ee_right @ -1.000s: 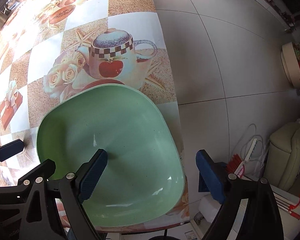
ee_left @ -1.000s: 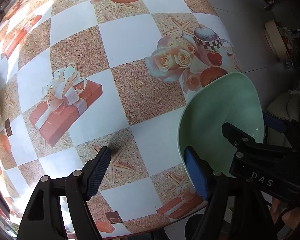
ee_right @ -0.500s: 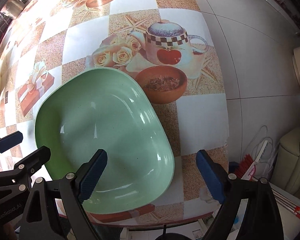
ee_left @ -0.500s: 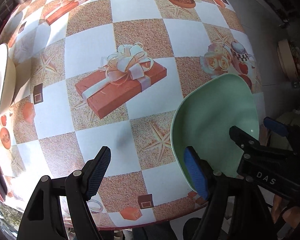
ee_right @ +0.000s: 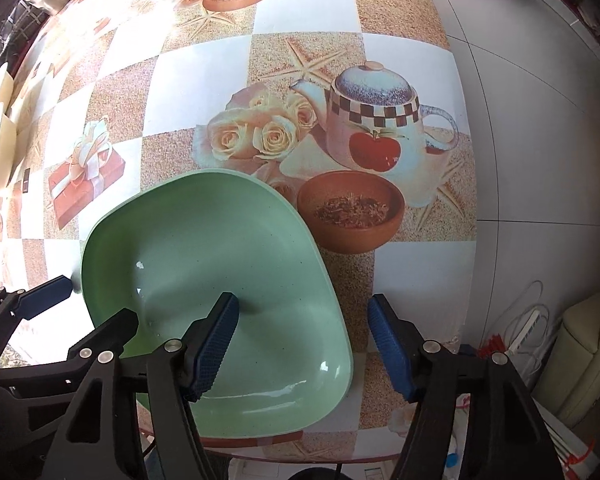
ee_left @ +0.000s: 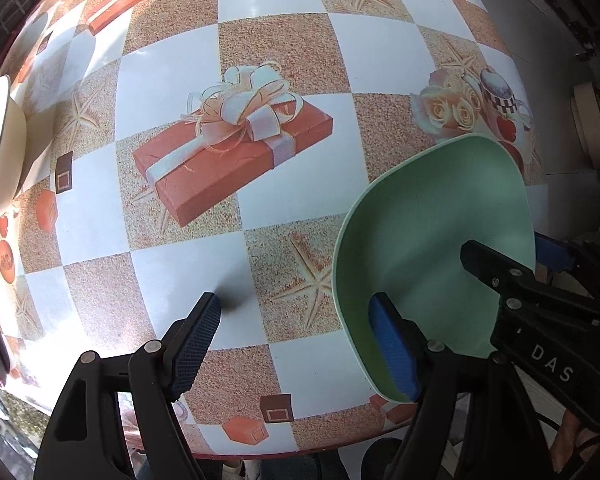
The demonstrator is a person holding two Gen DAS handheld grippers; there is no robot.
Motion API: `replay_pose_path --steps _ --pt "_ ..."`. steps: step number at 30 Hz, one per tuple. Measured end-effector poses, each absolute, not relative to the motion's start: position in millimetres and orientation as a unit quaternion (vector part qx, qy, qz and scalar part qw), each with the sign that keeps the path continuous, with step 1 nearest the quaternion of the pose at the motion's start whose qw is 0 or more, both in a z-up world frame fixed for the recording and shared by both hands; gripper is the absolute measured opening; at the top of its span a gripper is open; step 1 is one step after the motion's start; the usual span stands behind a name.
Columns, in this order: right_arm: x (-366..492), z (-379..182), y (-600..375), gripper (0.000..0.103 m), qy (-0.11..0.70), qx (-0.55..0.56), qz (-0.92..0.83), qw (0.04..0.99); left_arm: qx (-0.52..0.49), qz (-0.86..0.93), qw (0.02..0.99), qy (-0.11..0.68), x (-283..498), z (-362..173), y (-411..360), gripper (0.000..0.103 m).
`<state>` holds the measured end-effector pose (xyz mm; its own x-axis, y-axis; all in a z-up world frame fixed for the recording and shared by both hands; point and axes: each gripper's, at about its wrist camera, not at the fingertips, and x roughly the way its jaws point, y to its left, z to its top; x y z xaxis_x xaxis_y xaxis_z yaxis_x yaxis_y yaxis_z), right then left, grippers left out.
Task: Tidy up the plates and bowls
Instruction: 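Close the right gripper on the green plate rim and lift it, then carry the green plate with the right gripper toward the pink plate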
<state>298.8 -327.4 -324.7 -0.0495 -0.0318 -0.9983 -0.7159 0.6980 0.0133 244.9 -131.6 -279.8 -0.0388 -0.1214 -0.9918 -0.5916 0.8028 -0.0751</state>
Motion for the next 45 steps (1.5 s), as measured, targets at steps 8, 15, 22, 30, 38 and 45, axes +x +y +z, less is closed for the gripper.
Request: replay_pose_path --steps 8,15,22,30,38,45 --pt "258.5 -319.8 -306.1 0.042 0.687 -0.274 0.277 0.613 -0.212 0.173 0.653 0.706 212.0 -271.9 -115.8 0.08" --pt "206.5 -316.2 -274.1 0.042 0.693 -0.263 0.289 0.606 -0.222 0.186 0.654 0.699 170.0 -274.3 -77.6 0.082" --pt "148.0 -311.7 -221.7 0.042 0.679 -0.295 0.325 0.589 -0.207 0.195 0.658 0.697 116.2 -272.4 -44.3 0.083" --pt "65.4 -307.6 -148.3 0.042 0.66 -0.34 0.383 0.55 -0.219 0.229 0.644 0.697 23.3 -272.2 -14.5 0.085" --pt "-3.0 -303.9 -87.0 0.042 0.646 -0.367 0.416 0.525 -0.254 0.278 0.624 0.684 -44.3 -277.5 19.9 0.089" --pt "-14.3 -309.1 -90.2 0.044 0.659 -0.36 0.391 0.532 -0.258 0.284 0.632 0.673 -62.1 -277.9 32.5 0.089"
